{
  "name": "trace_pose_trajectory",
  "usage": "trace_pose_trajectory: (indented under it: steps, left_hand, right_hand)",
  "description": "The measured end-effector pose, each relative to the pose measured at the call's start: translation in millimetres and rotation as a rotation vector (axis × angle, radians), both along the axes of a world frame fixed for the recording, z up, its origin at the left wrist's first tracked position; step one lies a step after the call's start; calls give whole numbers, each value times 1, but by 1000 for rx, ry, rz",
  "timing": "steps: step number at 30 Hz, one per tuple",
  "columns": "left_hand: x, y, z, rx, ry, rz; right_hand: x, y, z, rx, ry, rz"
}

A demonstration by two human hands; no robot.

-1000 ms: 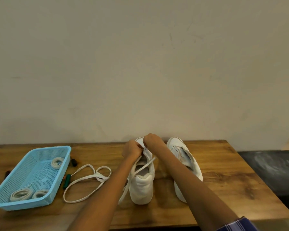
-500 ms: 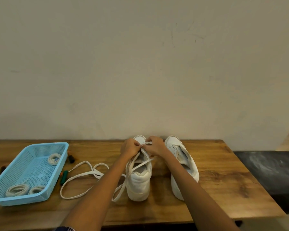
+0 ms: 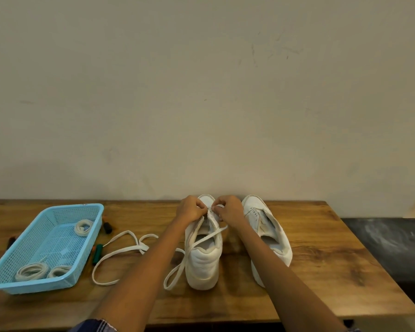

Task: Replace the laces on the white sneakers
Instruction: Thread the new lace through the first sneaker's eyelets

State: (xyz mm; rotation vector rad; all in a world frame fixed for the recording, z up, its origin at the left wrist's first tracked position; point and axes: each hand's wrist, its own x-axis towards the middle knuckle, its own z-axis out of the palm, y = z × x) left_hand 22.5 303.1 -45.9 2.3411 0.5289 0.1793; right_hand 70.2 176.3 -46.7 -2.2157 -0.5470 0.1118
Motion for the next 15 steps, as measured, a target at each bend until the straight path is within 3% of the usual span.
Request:
trace_pose_trajectory:
  steps: [7, 10, 15]
  left_hand:
    - [0, -6, -5, 40, 24, 16]
    - [-2, -3, -3, -2, 20, -5]
    - [-9, 16, -4, -366, -82, 169]
  right_hand:
    - [1, -2, -1, -32, 12, -5]
    - [-3, -2, 6, -89, 143, 40]
    - [-8, 3, 10, -81, 229, 37]
